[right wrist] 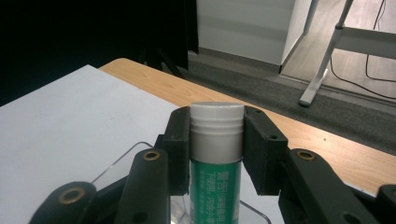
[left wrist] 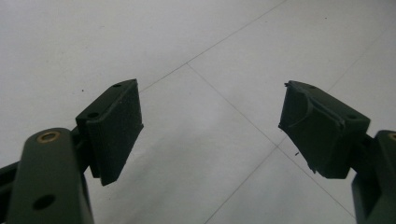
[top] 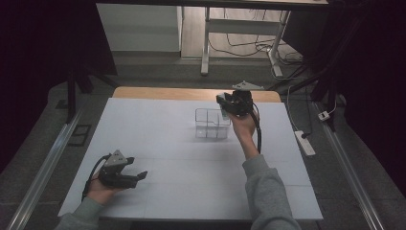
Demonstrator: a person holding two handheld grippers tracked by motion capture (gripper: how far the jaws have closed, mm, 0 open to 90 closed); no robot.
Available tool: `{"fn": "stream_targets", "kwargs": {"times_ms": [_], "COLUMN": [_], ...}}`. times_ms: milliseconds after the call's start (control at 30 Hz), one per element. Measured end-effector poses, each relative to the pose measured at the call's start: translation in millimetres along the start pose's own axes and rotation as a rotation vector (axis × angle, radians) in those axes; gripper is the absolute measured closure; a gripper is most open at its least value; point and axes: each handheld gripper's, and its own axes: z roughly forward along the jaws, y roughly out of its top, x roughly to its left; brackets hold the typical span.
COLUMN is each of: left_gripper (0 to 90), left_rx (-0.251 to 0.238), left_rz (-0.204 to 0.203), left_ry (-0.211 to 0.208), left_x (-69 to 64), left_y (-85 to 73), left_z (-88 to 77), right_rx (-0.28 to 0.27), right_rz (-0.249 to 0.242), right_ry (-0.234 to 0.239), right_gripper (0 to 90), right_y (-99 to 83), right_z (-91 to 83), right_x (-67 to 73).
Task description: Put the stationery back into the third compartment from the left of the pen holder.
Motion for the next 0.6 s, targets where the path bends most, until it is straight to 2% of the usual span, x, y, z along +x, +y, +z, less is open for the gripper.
{"fn": "stream_targets", "kwargs": {"times_ms": [200,267,333,433,600], "left_gripper": [20.6,20.6,20.6,20.6,20.6], "left_rx": [0.001,0.002,0.001,0.002,0.004], "left_rz": [0.0,0.0,0.002,0.003,0.005], "left_ry": [0.001,0.001,0.002,0.003,0.005], "left_x": [0.5,0.3,-0.2,-0.5,-0.9], "left_y": [-0.3,-0.3,-0.4,-0.2,-0.1], "left_z": [0.0,-0.1,-0.5,-0.3,0.2], "right_rx": [0.007,-0.003,0.011,0.049,0.073], "right_rz": [0.021,0.027,0.035,0.027,0.007], "right_ry": [0.007,0.018,0.006,0.0,0.014], "right_gripper": [63.0,56.3,46.6,43.4,42.5], "right_y": [-5.5,-6.7,-6.5,-6.3,-9.5], "right_z": [6.0,6.0,4.8,0.9,-7.0], "right_x": [-4.9,-6.0,-5.5,-3.9,-2.0]}}
